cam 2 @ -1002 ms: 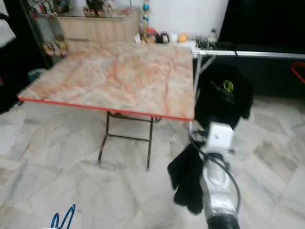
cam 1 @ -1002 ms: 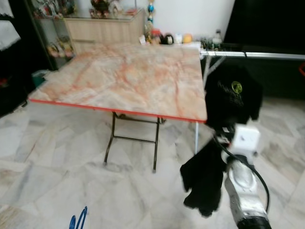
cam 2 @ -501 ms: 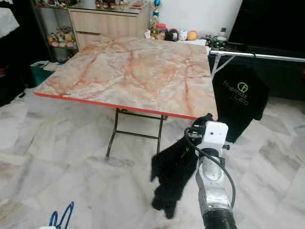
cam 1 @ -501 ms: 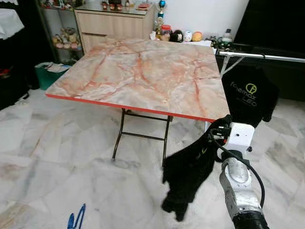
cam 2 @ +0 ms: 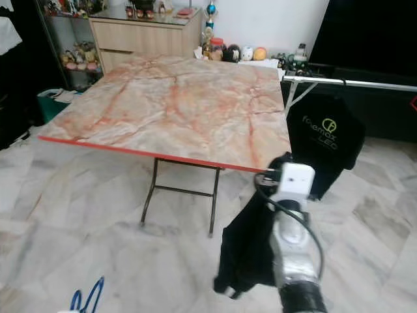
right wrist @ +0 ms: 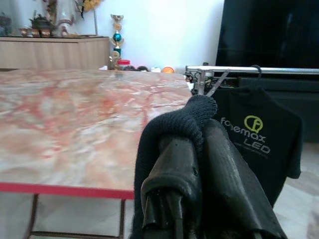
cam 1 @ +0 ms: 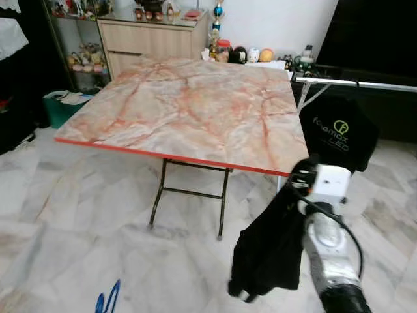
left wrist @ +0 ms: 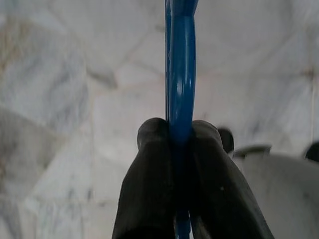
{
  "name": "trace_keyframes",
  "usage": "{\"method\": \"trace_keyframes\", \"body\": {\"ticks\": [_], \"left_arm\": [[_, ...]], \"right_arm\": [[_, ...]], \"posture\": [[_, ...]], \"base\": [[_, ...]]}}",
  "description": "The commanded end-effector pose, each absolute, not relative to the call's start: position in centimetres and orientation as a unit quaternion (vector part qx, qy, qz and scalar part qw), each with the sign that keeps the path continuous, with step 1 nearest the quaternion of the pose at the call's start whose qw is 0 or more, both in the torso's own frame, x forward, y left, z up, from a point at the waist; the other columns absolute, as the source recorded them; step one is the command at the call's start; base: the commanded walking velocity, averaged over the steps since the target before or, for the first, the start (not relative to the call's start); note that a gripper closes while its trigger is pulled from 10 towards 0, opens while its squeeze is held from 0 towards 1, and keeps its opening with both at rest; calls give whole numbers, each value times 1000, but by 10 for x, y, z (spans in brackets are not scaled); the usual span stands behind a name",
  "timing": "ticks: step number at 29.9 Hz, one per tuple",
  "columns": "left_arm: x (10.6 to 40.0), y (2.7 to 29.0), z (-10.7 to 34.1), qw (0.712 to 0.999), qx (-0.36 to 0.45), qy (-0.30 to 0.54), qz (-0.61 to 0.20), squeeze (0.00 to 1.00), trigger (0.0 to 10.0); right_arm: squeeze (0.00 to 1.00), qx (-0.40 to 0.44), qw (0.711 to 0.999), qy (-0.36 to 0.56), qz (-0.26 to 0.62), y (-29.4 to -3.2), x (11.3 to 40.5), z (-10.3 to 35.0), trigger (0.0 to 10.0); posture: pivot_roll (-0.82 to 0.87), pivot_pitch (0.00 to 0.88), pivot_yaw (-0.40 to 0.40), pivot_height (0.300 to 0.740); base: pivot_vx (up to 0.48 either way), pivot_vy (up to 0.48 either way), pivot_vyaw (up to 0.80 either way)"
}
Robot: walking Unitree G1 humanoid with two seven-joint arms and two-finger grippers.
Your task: Hang hanger
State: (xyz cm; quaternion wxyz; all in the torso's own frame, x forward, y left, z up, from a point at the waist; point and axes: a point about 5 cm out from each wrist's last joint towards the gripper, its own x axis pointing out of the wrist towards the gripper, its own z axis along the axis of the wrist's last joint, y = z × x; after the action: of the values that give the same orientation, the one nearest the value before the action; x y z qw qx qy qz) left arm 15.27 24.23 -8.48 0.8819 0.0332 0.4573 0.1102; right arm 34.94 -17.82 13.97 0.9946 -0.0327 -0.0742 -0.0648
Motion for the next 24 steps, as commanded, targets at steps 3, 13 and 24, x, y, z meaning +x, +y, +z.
{"method": "trace_keyframes", "body": {"ticks": [3,13,24], "left_arm": [[156,236,-85,884,23,454,105,0,10000],[161,234,-83,887,24,449,101,0,10000],[164,234,-83,887,27,450,97,0,10000]], "right_arm": [[0,-41,992,-94,-68,-184,351,150,10000],[0,-56,980,-186,29,-154,375,210,10000],[0,-86,935,-339,68,-137,400,350,10000]], "posture": [[135,0,-5,740],[119,0,6,740],[86,0,28,740]], "base": [[390,0,0],[400,0,0],[399,0,0]]}}
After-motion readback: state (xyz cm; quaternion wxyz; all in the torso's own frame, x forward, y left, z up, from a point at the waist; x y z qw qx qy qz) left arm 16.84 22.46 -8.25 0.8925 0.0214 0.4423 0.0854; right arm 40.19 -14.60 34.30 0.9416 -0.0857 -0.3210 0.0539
